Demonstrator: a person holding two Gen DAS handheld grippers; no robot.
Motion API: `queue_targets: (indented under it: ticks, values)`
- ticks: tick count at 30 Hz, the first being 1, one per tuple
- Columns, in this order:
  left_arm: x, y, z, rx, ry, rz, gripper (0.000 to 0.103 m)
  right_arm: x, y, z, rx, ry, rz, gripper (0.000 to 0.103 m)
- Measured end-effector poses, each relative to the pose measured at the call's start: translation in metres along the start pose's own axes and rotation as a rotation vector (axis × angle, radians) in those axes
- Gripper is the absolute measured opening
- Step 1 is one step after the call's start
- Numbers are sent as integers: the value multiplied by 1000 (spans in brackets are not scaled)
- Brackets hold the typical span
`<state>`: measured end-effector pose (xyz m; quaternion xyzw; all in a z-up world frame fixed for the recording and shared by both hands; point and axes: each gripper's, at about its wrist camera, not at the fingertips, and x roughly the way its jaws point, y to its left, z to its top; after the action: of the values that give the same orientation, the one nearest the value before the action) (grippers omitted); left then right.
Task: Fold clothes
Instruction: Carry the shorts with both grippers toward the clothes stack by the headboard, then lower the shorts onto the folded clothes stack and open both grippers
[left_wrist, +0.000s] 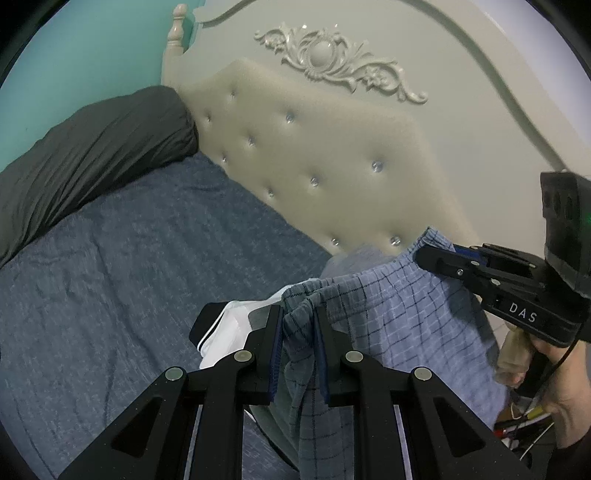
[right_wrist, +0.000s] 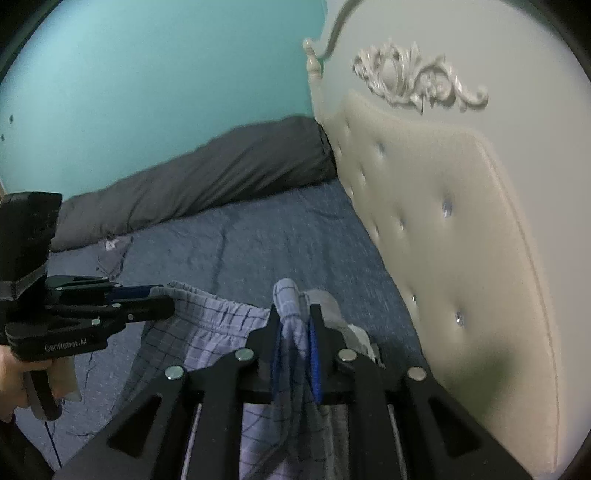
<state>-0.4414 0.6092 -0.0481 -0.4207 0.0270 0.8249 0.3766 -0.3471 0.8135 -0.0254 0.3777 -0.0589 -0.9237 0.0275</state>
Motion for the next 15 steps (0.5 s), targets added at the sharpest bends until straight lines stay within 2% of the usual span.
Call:
queue_targets:
  ticks: [2,5,7,9,15]
  values:
    - [10,1,-2,-9,18,5,19,1,-5,-1,15,14,-17,23]
    - [18,3,-7,-14,38,15,26,4,-12,-1,38,36,-43,30]
    - [13,7,-10,-25,26,22,38,-14,-20,-6,58,-4,-15,34]
    - [5,13,-12,-42,14,23,44,-28,-29,-9,87,-28,27,36]
    - [-22,17,-29,-42,5,21,45,-75,-39,-45,139,-66,116,37]
